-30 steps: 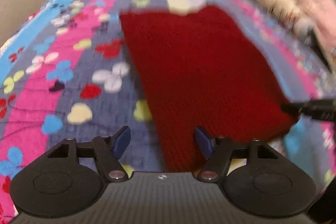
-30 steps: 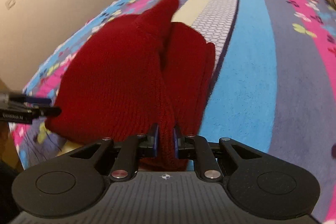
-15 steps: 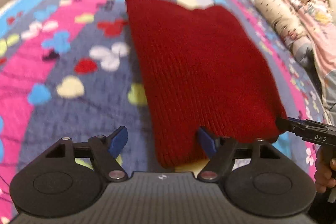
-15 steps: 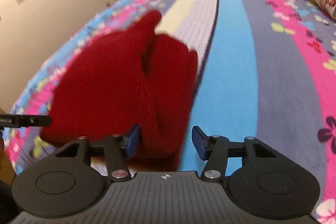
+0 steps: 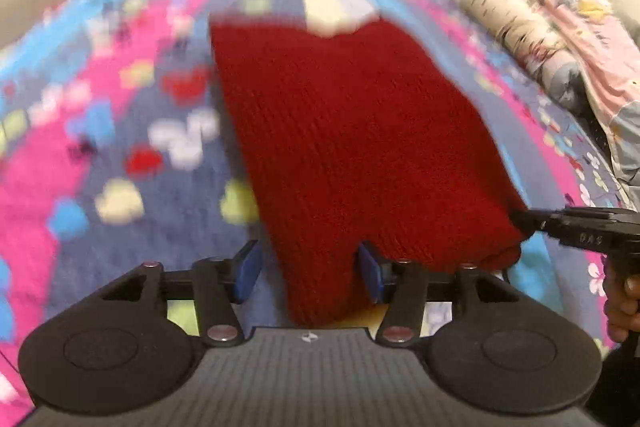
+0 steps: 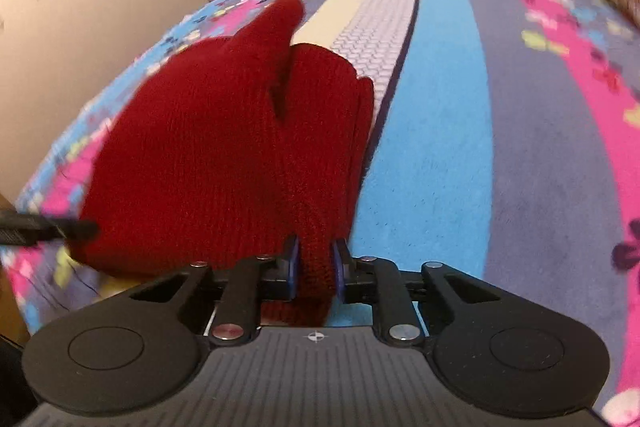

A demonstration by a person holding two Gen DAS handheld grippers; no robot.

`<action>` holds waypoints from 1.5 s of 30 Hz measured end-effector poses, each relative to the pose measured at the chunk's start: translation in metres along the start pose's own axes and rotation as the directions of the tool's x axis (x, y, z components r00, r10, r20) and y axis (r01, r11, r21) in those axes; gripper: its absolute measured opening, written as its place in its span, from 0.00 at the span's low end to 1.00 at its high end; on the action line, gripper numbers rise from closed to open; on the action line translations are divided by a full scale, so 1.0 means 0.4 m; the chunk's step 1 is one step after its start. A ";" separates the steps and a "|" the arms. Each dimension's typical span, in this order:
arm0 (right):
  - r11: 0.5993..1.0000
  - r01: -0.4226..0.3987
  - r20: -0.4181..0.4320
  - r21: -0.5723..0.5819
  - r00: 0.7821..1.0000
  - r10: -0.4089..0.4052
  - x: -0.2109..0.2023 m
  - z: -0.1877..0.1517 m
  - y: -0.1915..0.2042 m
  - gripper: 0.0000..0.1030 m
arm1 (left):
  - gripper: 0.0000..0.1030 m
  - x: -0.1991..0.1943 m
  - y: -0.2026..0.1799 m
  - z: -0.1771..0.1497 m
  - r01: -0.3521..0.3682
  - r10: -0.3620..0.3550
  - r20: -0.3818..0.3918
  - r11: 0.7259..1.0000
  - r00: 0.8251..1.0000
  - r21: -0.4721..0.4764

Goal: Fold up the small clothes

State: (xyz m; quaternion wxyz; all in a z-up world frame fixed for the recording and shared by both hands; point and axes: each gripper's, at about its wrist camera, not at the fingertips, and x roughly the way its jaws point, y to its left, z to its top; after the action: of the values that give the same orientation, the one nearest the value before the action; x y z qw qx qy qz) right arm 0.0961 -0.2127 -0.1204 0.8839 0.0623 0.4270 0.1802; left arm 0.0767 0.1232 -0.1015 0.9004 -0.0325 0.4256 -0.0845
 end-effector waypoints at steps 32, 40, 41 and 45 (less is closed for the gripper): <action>0.982 0.187 0.280 0.000 0.943 -0.179 -0.296 -0.108 0.143 0.90 | 1.00 -0.349 -0.258 -0.172 -0.182 0.131 0.448 0.981 0.884 0.073; 0.974 0.214 0.251 -0.070 0.949 -0.190 -0.233 -0.111 0.167 0.90 | 1.00 -0.264 -0.257 -0.181 -0.204 0.179 0.367 0.979 0.913 0.029; 0.973 0.217 0.253 -0.077 0.948 -0.191 -0.227 -0.110 0.169 0.90 | 1.00 -0.253 -0.253 -0.175 -0.213 0.193 0.346 0.977 0.918 0.020; 0.970 0.222 0.255 -0.093 0.947 -0.192 -0.209 -0.105 0.178 0.90 | 1.00 -0.228 -0.230 -0.157 -0.210 0.208 0.295 0.977 0.933 -0.025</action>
State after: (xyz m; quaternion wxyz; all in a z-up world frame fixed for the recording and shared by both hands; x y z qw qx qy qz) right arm -0.0032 -0.1796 -0.0667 0.9459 -0.0149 0.3073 0.1026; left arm -0.0401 0.0500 -0.0601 0.9578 0.0039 0.2869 0.0162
